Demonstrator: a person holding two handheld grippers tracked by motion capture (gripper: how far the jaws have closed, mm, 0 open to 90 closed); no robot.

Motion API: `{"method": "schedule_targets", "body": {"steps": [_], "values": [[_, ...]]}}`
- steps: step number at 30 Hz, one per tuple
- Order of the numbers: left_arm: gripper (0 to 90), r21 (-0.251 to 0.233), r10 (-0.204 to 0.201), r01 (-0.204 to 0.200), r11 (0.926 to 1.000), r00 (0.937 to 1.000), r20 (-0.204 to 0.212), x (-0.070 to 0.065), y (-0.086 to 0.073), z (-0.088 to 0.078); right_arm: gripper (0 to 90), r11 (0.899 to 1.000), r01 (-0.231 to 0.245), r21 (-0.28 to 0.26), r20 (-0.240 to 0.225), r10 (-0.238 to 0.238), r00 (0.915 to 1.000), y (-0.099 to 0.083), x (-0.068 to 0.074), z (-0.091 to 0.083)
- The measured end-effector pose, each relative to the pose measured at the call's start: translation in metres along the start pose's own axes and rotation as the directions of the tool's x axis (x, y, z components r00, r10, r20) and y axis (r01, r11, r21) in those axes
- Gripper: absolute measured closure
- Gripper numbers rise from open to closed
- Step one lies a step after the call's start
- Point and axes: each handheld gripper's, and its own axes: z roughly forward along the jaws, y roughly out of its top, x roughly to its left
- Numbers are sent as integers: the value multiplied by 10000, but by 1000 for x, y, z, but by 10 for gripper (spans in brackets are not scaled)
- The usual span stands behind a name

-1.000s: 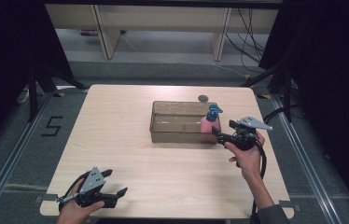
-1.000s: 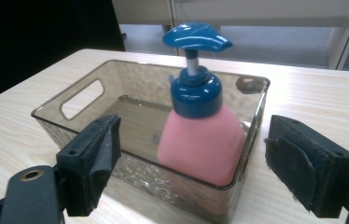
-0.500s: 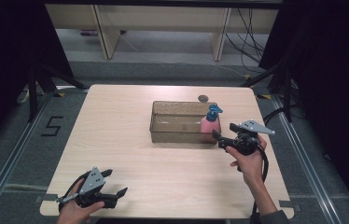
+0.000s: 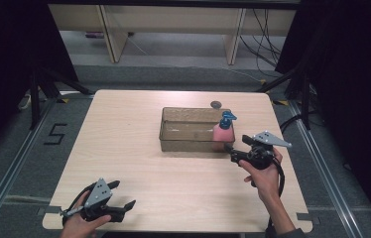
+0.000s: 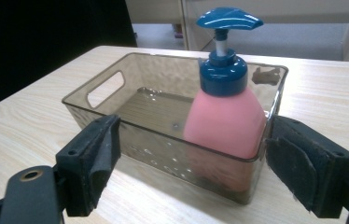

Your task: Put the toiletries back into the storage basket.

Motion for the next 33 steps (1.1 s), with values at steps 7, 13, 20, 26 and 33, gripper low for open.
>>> {"method": "schedule_targets", "body": {"steps": [7,13,20,26,33], "values": [[148,-35,-14,14,10000,10000,26,0,-1,0,189,9996,-255,-143,-224,252,9994,-4,7,-5],[148,-54,-10,10,10000,10000,25,0,0,0,188,9995,-309,6,-341,309,9989,-7,12,-8],[148,-68,-58,58,10000,10000,11,-1,0,1,187,9999,129,70,-340,-126,9993,-9,14,-8],[148,-51,-13,13,10000,10000,21,0,0,1,182,9996,-251,159,-623,261,9977,-12,20,-7],[148,-41,-60,60,10000,10000,4,-1,-1,1,178,10000,56,53,-737,-52,9973,-14,21,-6]]}}
